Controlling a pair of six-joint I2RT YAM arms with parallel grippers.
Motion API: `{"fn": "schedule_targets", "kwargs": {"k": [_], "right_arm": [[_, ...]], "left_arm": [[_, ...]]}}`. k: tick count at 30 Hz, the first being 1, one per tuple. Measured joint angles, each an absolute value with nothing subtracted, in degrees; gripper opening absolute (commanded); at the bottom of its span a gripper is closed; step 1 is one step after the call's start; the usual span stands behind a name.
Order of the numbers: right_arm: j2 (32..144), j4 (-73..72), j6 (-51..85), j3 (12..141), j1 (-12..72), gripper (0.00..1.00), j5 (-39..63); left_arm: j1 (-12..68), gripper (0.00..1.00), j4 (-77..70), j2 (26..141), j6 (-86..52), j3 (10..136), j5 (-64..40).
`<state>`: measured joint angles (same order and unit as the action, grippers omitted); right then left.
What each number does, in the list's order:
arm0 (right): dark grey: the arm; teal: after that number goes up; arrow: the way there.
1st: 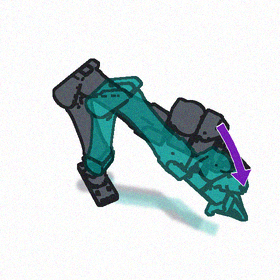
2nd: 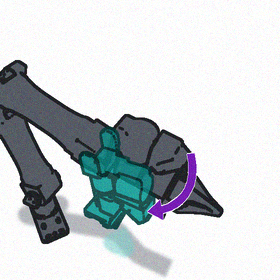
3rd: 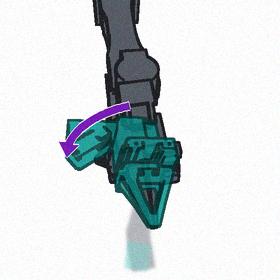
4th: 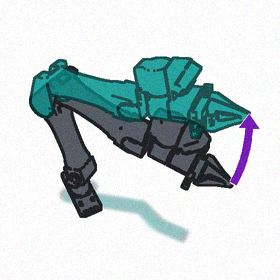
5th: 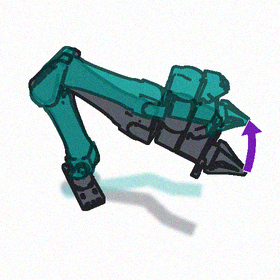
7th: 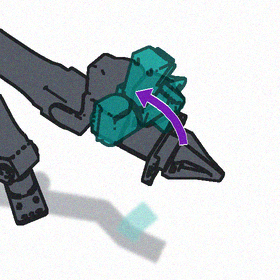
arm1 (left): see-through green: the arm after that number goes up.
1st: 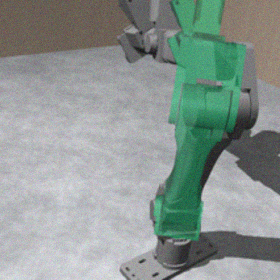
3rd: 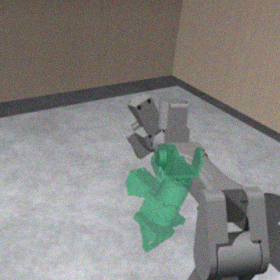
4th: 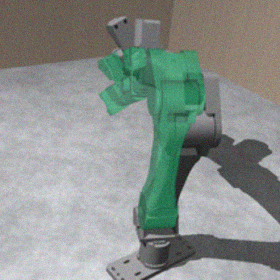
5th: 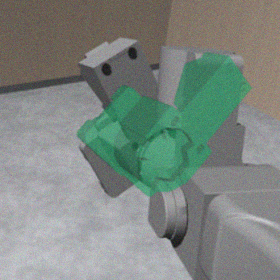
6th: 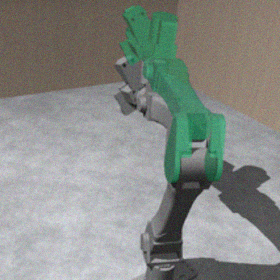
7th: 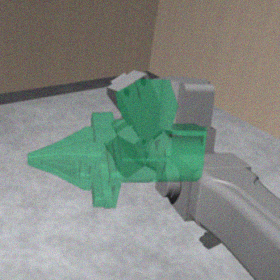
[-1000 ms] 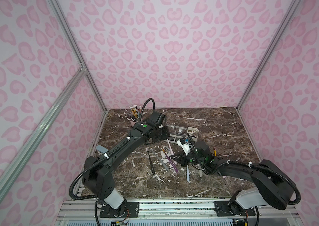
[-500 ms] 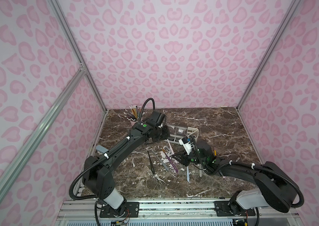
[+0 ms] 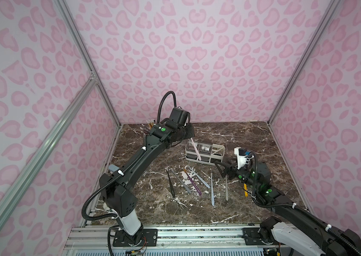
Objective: Place the toothbrush into the toothbrush holder
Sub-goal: Place the toothbrush in the toothbrush holder.
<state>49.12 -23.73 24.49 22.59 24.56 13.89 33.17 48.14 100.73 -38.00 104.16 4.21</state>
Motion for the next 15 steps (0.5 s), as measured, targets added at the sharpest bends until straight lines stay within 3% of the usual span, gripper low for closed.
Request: {"fn": "schedule_targets", "kwargs": {"k": [8,15], "right_arm": [[33.23,-21.23,29.95,13.28,19.18,0.99,-4.05],[26.17,-18.22,32.60,9.58,16.67,0.99,-11.77]], "left_arm": [[36.29,0.01,38.46,104.51,-34.35,109.45,8.34],[40.99,0.01,32.86,110.74,-29.78,114.39,12.16]]}}
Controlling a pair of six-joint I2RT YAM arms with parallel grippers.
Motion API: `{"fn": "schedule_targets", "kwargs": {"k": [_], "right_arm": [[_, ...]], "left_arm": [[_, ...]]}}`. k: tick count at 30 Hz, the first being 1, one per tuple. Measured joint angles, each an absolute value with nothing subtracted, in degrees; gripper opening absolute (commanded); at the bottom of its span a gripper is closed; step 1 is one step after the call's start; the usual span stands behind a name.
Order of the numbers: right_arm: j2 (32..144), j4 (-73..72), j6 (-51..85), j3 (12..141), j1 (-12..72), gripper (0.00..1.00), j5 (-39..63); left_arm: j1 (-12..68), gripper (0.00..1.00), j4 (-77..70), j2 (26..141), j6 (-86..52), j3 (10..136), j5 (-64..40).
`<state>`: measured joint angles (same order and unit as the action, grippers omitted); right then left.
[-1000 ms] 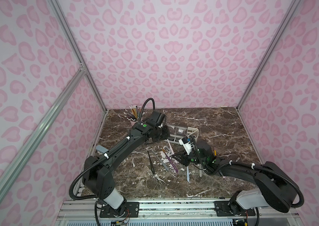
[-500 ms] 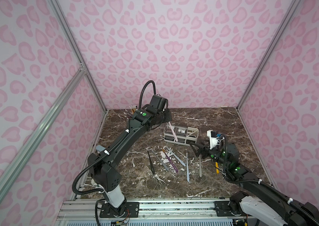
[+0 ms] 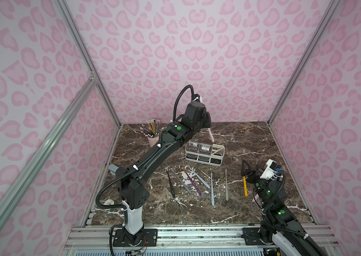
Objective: Place the toothbrush into the toothbrush holder
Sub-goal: Place the toothbrush in the toothbrush holder.
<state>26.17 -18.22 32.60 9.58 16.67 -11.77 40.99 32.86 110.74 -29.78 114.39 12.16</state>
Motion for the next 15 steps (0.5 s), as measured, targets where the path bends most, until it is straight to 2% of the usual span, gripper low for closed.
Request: {"fn": "schedule_targets", "kwargs": {"k": [15], "right_arm": [[41.30,-15.38,34.04,13.02,13.58,0.99,-12.21]], "left_arm": [[44.95,0.01,27.16,116.68,-23.77,114.63,21.37]]}}
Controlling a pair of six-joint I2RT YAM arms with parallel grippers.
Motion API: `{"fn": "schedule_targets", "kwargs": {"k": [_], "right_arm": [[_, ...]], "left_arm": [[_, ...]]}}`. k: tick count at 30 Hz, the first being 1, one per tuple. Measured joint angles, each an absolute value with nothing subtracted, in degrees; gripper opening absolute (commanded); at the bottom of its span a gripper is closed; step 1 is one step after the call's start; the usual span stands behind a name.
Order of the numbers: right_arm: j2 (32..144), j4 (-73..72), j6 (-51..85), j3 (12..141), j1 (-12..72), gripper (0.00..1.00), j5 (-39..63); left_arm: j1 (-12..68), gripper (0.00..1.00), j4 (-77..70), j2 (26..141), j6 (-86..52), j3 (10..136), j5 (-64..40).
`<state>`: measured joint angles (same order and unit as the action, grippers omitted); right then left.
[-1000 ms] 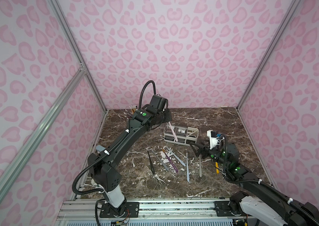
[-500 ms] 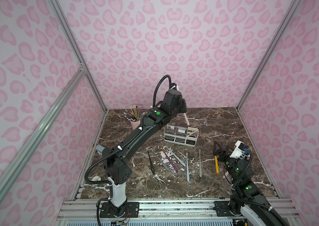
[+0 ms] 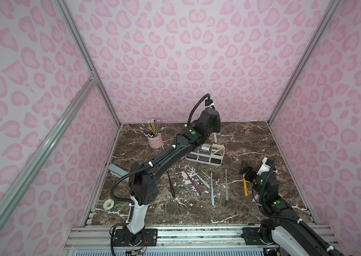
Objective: Place the toothbrush into the toothbrush holder
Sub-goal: Place the toothbrush in the toothbrush holder.
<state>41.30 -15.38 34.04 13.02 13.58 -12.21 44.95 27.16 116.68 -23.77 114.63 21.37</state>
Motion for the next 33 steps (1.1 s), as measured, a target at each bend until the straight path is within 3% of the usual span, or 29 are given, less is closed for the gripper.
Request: {"fn": "schedule_targets", "kwargs": {"k": [17,33], "right_arm": [[42.65,-21.39,34.04,9.69,13.30,0.99,-9.23],[43.86,-23.31,34.00,9.26,13.28,0.99,-5.76]], "left_arm": [[47.51,0.01,15.99,113.38,-22.11,100.62,26.11],[50.48,0.01,10.87,117.95,-18.61,99.13,32.47]]}}
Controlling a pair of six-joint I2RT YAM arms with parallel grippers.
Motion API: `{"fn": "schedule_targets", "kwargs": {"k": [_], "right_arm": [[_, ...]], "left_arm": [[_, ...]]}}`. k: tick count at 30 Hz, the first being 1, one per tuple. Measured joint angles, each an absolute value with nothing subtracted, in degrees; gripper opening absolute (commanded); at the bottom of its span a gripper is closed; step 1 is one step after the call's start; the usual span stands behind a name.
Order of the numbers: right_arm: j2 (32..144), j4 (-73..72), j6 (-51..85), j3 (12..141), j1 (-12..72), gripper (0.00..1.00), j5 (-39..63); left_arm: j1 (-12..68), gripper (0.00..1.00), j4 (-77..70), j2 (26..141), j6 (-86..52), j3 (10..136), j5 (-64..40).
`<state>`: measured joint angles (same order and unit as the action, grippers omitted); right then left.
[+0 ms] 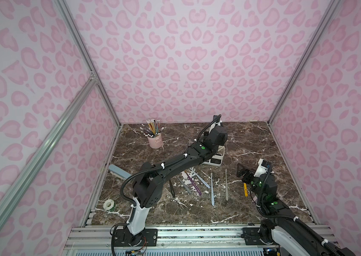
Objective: Place the toothbrush into the toothbrush holder
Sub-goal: Place the toothbrush in the toothbrush holder.
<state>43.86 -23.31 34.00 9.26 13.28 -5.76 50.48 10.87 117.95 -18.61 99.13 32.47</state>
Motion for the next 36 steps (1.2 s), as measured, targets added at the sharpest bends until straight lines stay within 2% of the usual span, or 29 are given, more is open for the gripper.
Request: {"fn": "schedule_targets", "kwargs": {"k": [27,33,36], "right_arm": [[45.93,-25.26,32.95,9.28,13.50,0.99,-1.80],[46.17,-25.28,32.86,9.30,13.72,0.99,-1.78],[46.19,-25.28,32.53,9.30,13.76,0.99,-1.78]], "left_arm": [[51.09,0.01,-0.25,124.57,-18.04,94.26,35.86],[51.05,0.03,-1.08,124.77,-18.06,94.11,36.01],[51.07,0.10,-1.06,124.77,-18.06,94.15,36.01]]}}
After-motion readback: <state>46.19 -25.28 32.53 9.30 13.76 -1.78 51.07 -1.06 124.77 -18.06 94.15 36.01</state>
